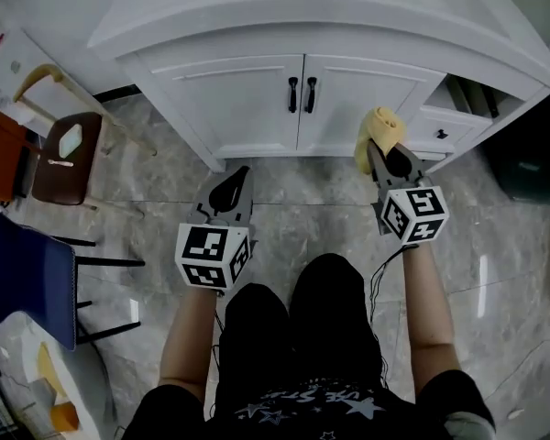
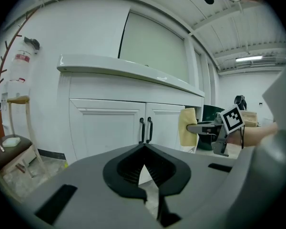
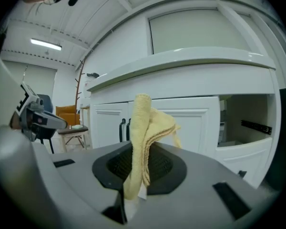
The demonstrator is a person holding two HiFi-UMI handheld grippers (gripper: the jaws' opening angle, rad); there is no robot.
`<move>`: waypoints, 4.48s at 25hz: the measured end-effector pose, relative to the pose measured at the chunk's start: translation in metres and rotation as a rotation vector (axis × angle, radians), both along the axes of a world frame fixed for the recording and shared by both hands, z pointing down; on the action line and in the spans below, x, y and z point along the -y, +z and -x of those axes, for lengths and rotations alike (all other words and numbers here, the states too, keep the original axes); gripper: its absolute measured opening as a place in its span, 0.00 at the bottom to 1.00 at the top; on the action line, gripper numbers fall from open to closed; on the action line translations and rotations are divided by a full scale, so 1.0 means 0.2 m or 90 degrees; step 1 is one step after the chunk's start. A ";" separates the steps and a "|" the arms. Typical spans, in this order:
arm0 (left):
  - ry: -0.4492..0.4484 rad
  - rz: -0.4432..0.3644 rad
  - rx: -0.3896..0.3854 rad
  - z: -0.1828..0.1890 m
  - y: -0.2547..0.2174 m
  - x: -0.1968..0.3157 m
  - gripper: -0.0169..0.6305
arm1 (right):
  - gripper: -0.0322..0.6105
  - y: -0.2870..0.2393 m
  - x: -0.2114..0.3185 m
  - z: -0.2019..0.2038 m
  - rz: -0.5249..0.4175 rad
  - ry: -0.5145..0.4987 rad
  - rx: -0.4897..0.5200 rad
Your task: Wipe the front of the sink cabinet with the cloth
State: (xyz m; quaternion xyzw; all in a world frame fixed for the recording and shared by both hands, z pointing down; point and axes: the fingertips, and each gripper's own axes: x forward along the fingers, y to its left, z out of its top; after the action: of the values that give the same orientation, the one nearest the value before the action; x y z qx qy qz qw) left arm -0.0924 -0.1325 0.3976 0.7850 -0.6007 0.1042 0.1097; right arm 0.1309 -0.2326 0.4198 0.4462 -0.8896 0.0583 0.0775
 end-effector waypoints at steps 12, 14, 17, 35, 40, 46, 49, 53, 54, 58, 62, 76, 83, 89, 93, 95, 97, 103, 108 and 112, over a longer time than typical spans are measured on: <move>-0.053 -0.084 0.007 0.13 0.10 -0.10 0.05 | 0.15 -0.14 0.15 0.38 -0.120 -0.070 0.011; -0.047 -0.087 0.012 0.14 0.09 -0.09 0.05 | 0.14 -0.16 0.19 0.43 -0.110 -0.073 -0.004; -0.035 -0.095 0.015 0.15 0.06 -0.07 0.05 | 0.15 -0.16 0.25 0.51 -0.099 -0.076 -0.041; 0.065 -0.085 -0.032 0.03 0.10 0.33 0.05 | 0.15 -0.12 0.52 0.30 -0.056 0.014 -0.041; 0.070 -0.082 -0.033 0.01 0.12 0.36 0.05 | 0.15 -0.12 0.53 0.12 -0.054 0.047 -0.036; 0.075 -0.070 -0.036 -0.03 0.15 0.40 0.05 | 0.15 -0.10 0.57 -0.15 -0.045 0.114 -0.030; 0.089 -0.062 -0.042 -0.10 0.18 0.43 0.05 | 0.15 -0.09 0.58 -0.30 -0.042 0.153 -0.025; 0.115 -0.066 -0.041 -0.21 0.17 0.45 0.05 | 0.15 -0.09 0.59 -0.47 -0.037 0.202 -0.021; 0.120 -0.067 -0.040 -0.23 0.16 0.46 0.05 | 0.15 -0.08 0.58 -0.51 -0.035 0.213 -0.018; 0.137 -0.068 -0.049 -0.30 0.15 0.47 0.05 | 0.15 -0.07 0.58 -0.63 -0.025 0.251 -0.004; 0.141 -0.066 -0.062 -0.32 0.15 0.47 0.05 | 0.14 -0.06 0.54 -0.67 -0.029 0.270 0.004; 0.113 -0.049 -0.062 -0.18 0.23 0.44 0.05 | 0.15 0.18 0.29 0.34 -0.007 0.018 -0.003; 0.108 -0.042 -0.060 -0.13 0.26 0.41 0.05 | 0.15 0.24 0.37 0.48 0.006 0.030 0.010; 0.118 -0.032 -0.049 -0.16 0.28 0.41 0.05 | 0.15 0.27 0.43 0.38 0.018 0.059 0.016; 0.127 -0.031 -0.034 -0.20 0.29 0.44 0.05 | 0.15 0.29 0.46 0.26 0.020 0.084 0.018; 0.129 -0.032 -0.034 -0.23 0.29 0.45 0.05 | 0.15 0.29 0.48 0.19 0.019 0.098 0.019; 0.132 -0.031 -0.035 -0.26 0.29 0.46 0.05 | 0.15 0.29 0.49 0.11 0.018 0.113 0.021; 0.147 -0.026 -0.031 -0.37 0.31 0.48 0.05 | 0.15 0.27 0.53 -0.15 0.012 0.165 0.019; 0.159 -0.021 -0.032 -0.45 0.33 0.50 0.05 | 0.15 0.27 0.56 -0.38 0.015 0.211 0.014; 0.170 -0.013 -0.034 -0.51 0.35 0.50 0.05 | 0.15 0.28 0.57 -0.52 0.016 0.241 0.000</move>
State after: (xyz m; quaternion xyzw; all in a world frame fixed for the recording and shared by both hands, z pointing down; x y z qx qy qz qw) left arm 0.0103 -0.2320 0.4683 0.8616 -0.4887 0.0910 0.1029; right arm 0.2342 -0.3468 0.4755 0.6046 -0.7890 0.0828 0.0705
